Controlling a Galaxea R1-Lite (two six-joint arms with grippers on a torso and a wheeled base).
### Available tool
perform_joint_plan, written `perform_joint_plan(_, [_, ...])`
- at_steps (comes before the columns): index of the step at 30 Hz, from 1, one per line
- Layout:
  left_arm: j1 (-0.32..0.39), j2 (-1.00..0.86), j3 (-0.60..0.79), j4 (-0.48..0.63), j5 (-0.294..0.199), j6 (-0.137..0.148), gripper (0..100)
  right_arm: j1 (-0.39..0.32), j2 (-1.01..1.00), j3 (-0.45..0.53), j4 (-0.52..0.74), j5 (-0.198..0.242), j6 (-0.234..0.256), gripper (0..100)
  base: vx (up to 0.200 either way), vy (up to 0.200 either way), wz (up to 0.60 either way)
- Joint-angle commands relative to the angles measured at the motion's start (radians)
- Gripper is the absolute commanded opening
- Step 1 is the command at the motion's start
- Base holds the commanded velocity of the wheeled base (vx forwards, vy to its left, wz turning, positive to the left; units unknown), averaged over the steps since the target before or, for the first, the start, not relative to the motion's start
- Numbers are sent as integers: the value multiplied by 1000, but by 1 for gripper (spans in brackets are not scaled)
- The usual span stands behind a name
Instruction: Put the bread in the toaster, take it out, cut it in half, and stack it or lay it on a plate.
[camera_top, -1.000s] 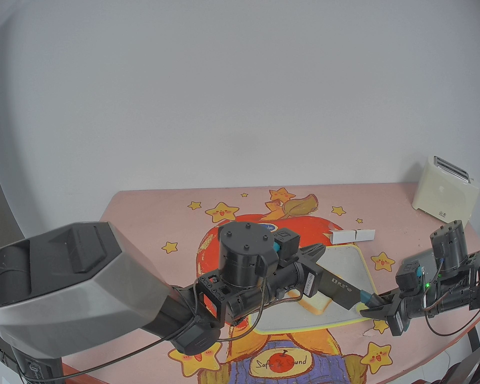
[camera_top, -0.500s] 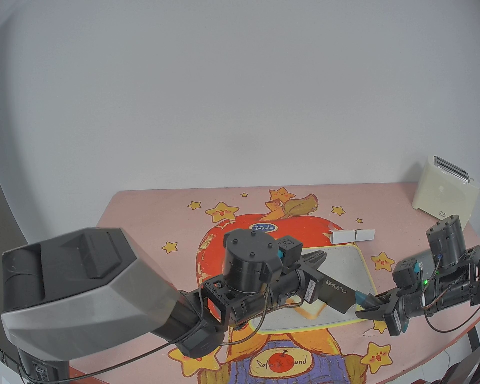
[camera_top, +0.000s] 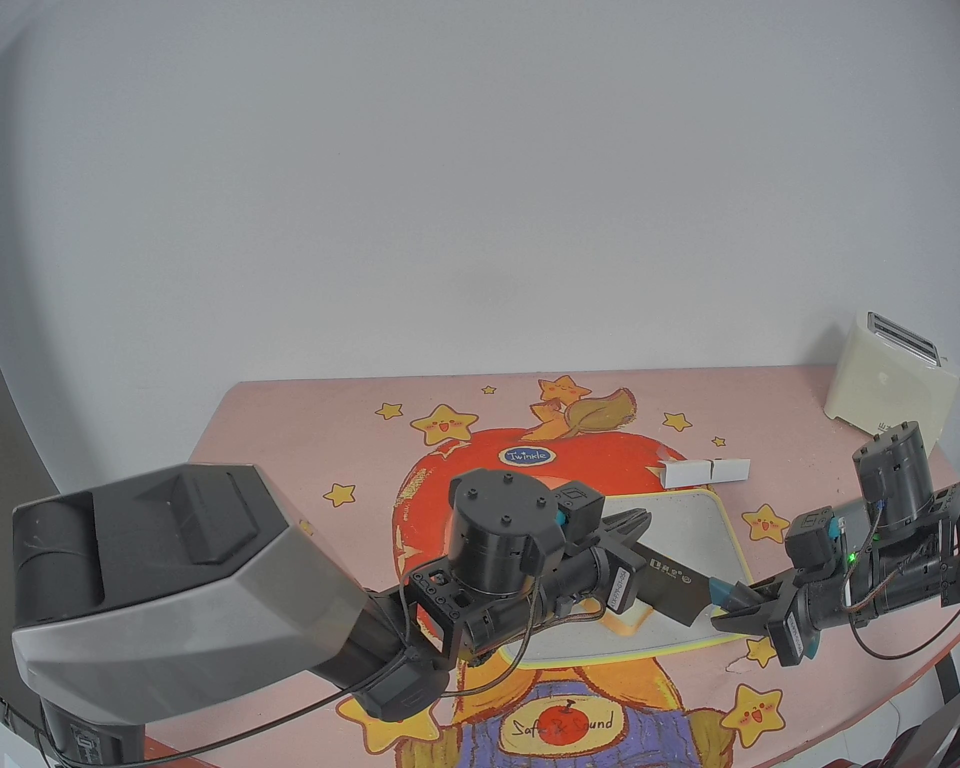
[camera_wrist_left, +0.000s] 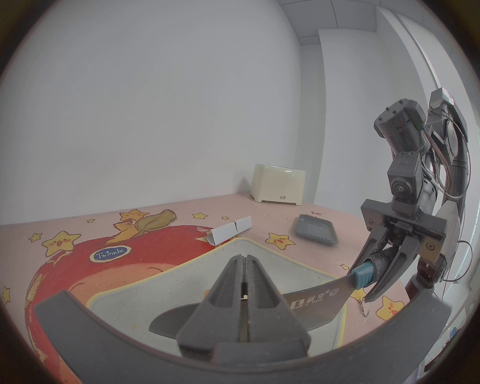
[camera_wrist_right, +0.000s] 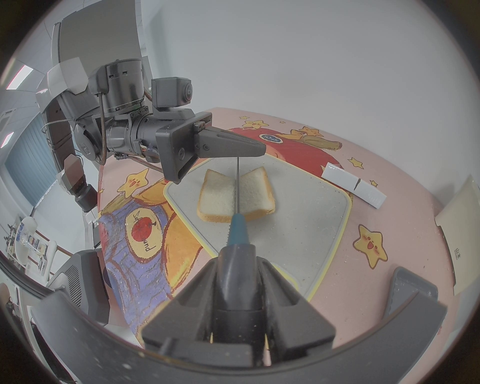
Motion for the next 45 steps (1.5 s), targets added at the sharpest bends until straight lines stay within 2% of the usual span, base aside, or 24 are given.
perform_joint_plan(1, [1,-5,-3,5,-1,-1,0,0,0,32,-11,-1,-2,0,0,0,0])
perform_joint_plan(7, [2,-7,14,-3,2,-1,0,0,2,65,-13,-2,-4,0,0,0,0])
perform_joint_plan(16, [4,-5,29,-6,4,-1,0,0,-3,-8,-11,-2,-4,0,0,0,0])
perform_joint_plan(26, [5,-40,29,0,4,-1,0,0,2,75,-14,-4,-10,0,0,0,0])
perform_joint_plan(34, [2,-39,48,-3,4,-1,0,0,-1,-13,-11,-4,-7,0,0,0,0])
perform_joint_plan(41, [5,-67,48,9,4,-1,0,0,3,52,-13,-4,-8,0,0,0,0])
perform_joint_plan(45, [7,-59,75,3,4,-1,0,0,2,58,-13,-4,-8,0,0,0,0])
